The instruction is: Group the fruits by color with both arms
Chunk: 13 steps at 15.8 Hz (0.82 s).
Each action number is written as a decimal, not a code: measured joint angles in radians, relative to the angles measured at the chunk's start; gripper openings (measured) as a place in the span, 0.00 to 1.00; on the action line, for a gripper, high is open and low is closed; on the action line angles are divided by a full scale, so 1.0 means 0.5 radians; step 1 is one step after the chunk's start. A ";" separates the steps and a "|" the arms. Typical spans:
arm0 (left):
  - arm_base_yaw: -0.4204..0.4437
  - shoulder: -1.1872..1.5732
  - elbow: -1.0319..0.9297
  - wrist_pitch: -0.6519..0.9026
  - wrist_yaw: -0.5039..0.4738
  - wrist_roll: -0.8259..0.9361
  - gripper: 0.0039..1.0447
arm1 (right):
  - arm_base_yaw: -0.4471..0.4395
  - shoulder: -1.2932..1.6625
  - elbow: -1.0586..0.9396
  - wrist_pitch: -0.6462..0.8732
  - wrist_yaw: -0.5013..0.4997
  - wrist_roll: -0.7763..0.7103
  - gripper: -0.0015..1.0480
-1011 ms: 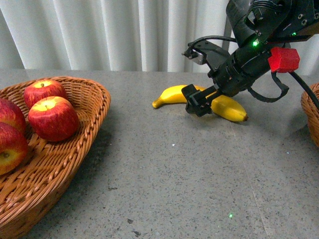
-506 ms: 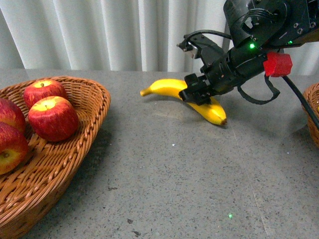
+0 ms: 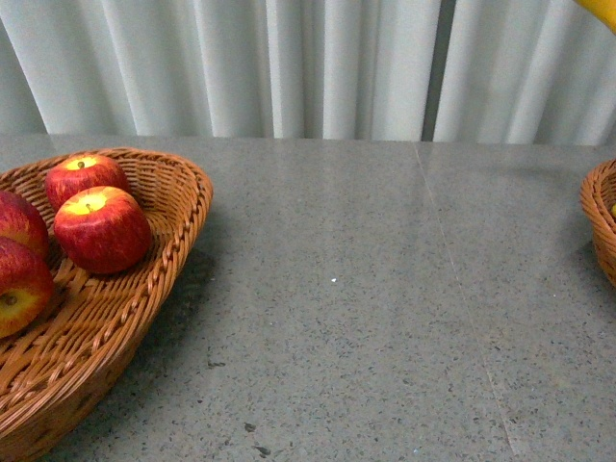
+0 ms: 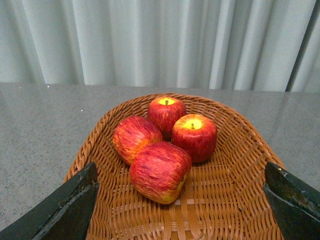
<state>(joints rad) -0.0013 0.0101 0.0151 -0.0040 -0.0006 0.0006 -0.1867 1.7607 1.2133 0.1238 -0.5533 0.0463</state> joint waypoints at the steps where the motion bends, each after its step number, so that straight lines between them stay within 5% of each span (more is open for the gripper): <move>1: 0.000 0.000 0.000 0.000 0.000 0.000 0.94 | -0.114 -0.050 -0.083 -0.120 0.051 -0.130 0.32; 4: 0.000 0.000 0.000 0.000 0.000 0.000 0.94 | -0.291 -0.163 -0.229 -0.278 0.143 -0.441 0.32; 10: 0.000 0.000 0.000 0.000 0.000 0.000 0.94 | -0.160 -0.417 -0.327 -0.206 0.053 -0.472 0.94; 13: 0.000 0.000 0.000 0.001 0.000 0.000 0.94 | 0.073 -0.672 -0.364 0.122 -0.107 -0.123 0.94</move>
<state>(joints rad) -0.0013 0.0101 0.0151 -0.0036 -0.0006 0.0006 -0.1501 1.4246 1.0313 0.1848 -0.6067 -0.0151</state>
